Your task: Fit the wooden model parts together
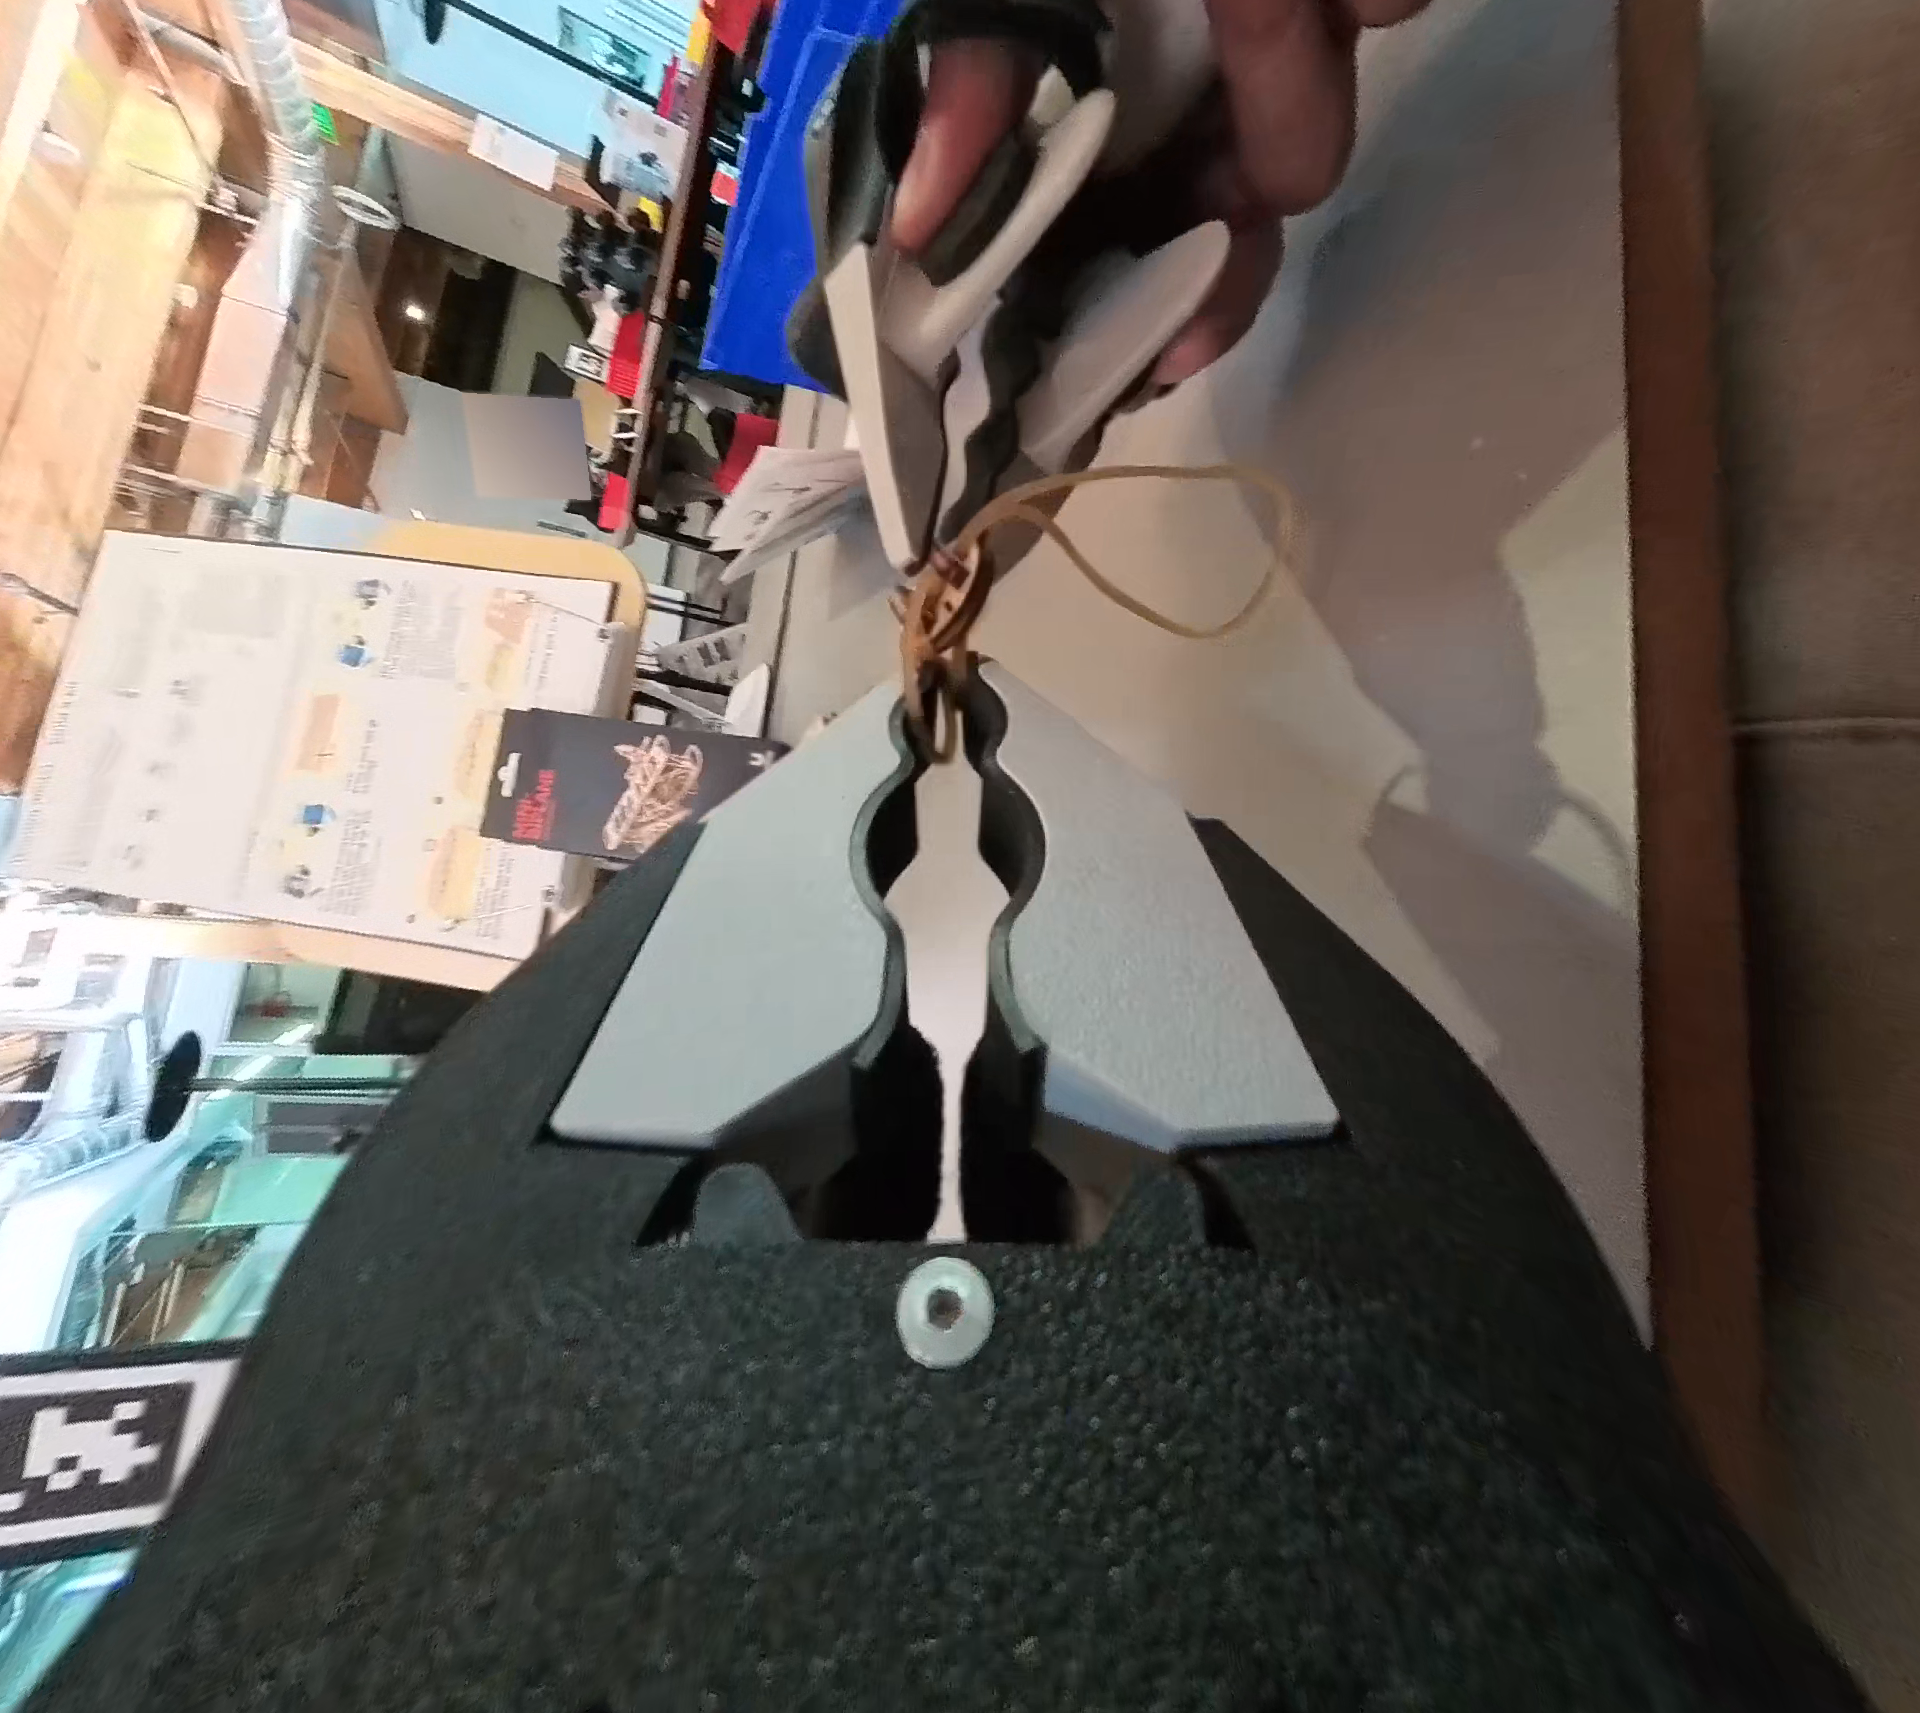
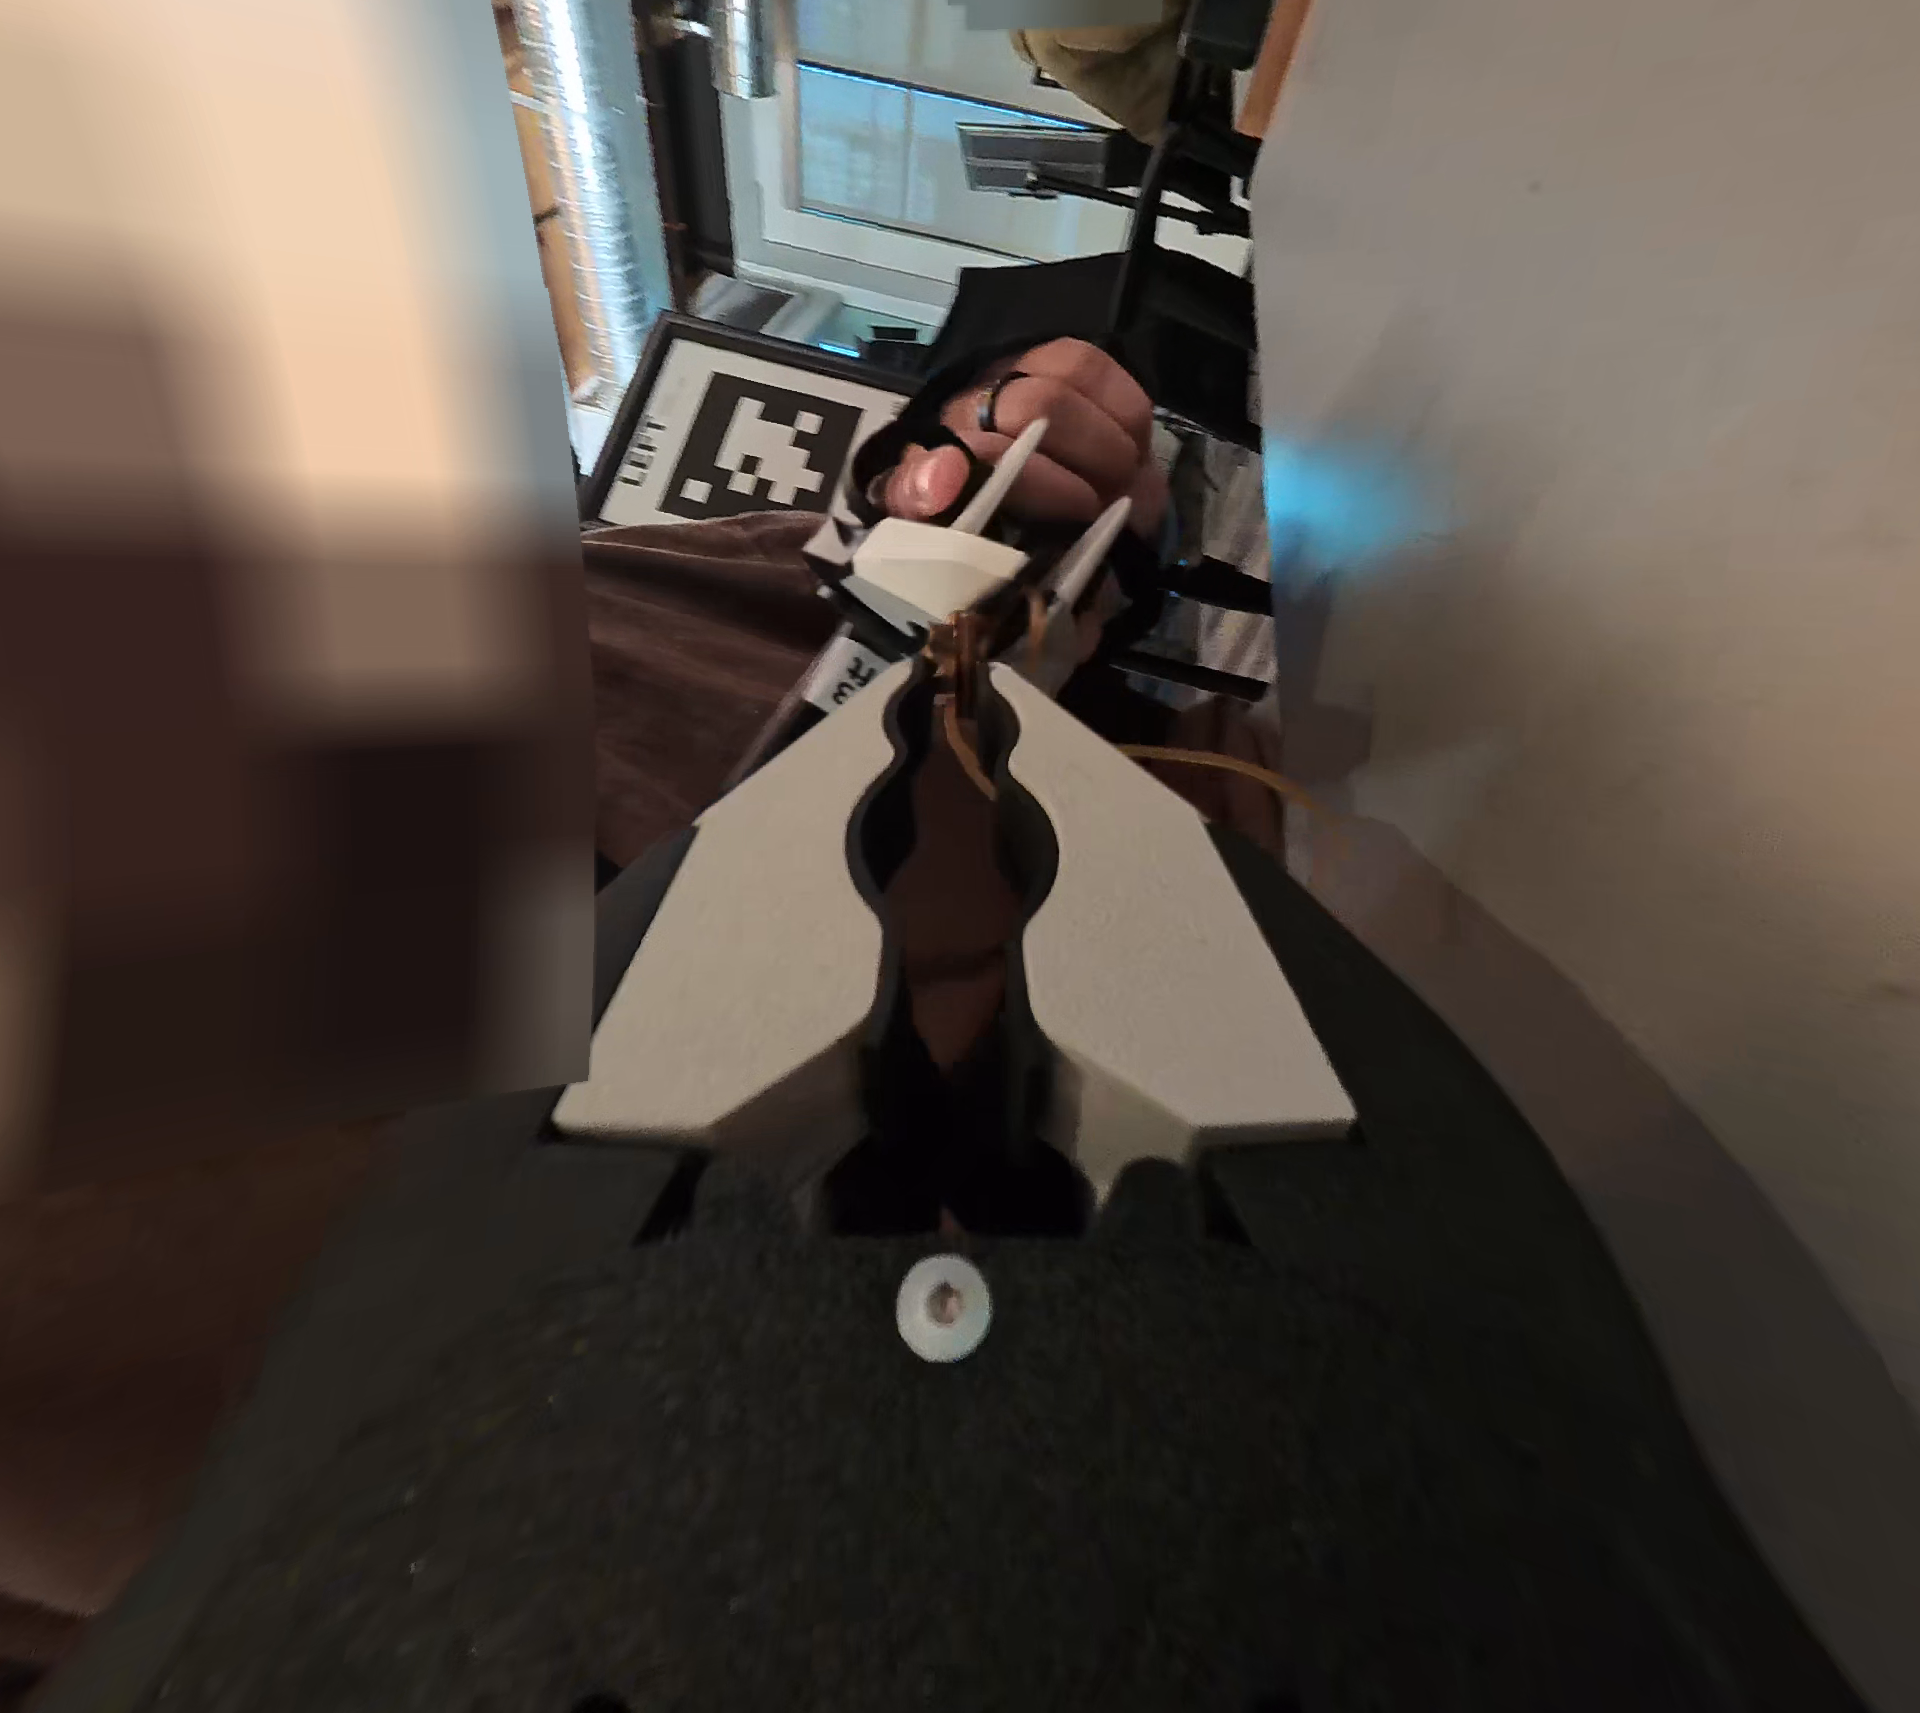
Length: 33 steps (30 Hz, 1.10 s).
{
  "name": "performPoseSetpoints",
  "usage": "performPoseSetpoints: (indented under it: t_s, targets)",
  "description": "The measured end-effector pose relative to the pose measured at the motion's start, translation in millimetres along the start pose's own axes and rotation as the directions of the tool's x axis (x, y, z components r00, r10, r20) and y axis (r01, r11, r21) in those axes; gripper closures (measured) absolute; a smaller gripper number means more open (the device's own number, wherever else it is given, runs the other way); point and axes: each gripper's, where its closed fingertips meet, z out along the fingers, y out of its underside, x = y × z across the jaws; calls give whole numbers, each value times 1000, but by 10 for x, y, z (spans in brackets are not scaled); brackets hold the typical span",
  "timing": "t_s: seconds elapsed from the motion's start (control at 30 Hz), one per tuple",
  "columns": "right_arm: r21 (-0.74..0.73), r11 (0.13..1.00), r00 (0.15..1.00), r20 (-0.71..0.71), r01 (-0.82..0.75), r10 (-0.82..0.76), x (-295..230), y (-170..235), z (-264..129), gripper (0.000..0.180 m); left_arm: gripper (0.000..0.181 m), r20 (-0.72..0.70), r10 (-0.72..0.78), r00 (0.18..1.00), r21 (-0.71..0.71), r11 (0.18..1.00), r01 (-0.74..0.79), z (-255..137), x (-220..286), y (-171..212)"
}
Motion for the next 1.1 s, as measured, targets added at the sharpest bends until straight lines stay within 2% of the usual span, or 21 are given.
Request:
performPoseSetpoints:
  t_s: [0.03, 0.17, 0.37, 0.53, 0.6, 0.73, 0.93, 1.1]
  targets:
    - [8, 1000, 1000, 26, -11, 10, -32, -9, 7, 173, 179, 28, 12, 1000, 6, 1000, -12, -13, -46, -16]
    - [-1, 999, 998, 46, -36, 36, -33, 23, 54, 173, 161, 81, 41, 996, 17, 999, -43, -39, -120, -71]
    - [-13, 997, 995, 67, -79, 79, -30, 59, 74, 173, 169, 96, 122, 988, 34, 992, -125, -66, -81, -105]
    - [-11, 996, 992, 85, -92, 92, -63, 76, 68, 173, 160, 136, 144, 980, 33, 988, -150, -88, -139, -150]
    - [-12, 996, 992, 88, -89, 90, -81, 84, 71, 173, 172, 122, 172, 978, 36, 984, -177, -86, -98, -161]
    - [-14, 997, 996, 51, -70, 71, -50, 104, 62, 172, 174, 109, 207, 972, 31, 977, -212, -86, -61, -162]
    - [-14, 988, 981, -115, 156, -156, -37, 29, -4, 165, 177, 65, 133, 989, 6, 991, -134, -45, -74, -108]
    - [11, 917, 882, -279, 398, -379, -85, -154, -183, 157, 176, -8, 71, 997, -51, 996, -72, 25, 0, 66]
